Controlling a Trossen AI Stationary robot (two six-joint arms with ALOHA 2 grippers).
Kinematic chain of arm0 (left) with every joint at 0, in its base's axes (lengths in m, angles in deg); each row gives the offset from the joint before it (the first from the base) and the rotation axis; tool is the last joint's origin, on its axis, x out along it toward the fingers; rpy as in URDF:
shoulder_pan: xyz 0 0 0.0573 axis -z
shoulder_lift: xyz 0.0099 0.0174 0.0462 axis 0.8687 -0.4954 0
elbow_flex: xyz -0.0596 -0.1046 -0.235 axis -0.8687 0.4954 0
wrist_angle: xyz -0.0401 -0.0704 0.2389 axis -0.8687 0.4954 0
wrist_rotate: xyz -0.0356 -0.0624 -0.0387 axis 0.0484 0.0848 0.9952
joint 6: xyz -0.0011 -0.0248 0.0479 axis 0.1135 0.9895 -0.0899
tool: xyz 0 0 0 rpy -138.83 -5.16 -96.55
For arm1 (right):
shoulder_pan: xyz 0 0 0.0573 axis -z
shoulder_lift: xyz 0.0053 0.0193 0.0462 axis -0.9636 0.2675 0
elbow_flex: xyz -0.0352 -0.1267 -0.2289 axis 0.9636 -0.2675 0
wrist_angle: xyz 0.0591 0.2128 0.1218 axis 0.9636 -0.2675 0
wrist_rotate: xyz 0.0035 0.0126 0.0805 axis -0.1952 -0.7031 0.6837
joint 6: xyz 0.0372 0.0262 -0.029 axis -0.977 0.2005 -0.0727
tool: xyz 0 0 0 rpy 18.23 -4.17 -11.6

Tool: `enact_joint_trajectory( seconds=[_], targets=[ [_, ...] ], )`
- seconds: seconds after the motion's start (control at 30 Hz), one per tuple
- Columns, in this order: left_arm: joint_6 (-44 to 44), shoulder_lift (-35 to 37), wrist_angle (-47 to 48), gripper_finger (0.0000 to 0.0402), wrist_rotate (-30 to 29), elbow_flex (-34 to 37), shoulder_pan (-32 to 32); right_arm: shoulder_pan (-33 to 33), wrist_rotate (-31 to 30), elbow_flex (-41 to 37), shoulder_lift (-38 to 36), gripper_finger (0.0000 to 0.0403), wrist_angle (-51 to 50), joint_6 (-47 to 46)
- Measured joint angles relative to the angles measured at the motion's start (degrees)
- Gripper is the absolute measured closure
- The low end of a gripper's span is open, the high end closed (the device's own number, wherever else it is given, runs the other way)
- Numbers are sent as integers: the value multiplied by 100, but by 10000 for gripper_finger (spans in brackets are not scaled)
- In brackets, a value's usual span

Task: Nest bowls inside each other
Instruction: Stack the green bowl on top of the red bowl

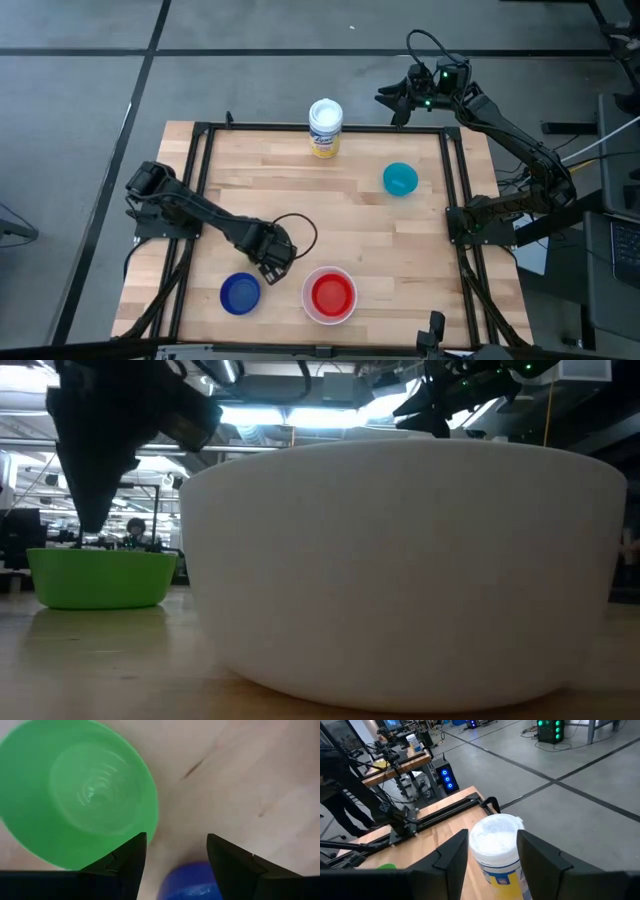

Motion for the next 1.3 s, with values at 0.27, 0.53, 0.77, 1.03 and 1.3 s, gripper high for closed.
enact_joint_trajectory(
  seconds=[0.27,0.53,0.77,1.03,1.3],
  targets=[
    [-150,0,-121,198,-110,73,-78,0,-3,-2,0,225,-2,-28],
    [-266,-111,-798,199,-163,391,-193,0,-5,-2,0,236,0,-65],
    [-90,-111,-1094,212,176,885,-191,0,-6,0,-2,239,-2,-56],
    [-358,-28,-1105,385,102,764,-242,0,-24,0,-2,237,3,-43],
    [-942,759,-828,398,-732,-42,-582,0,-22,0,-2,250,204,-119]
  ],
)
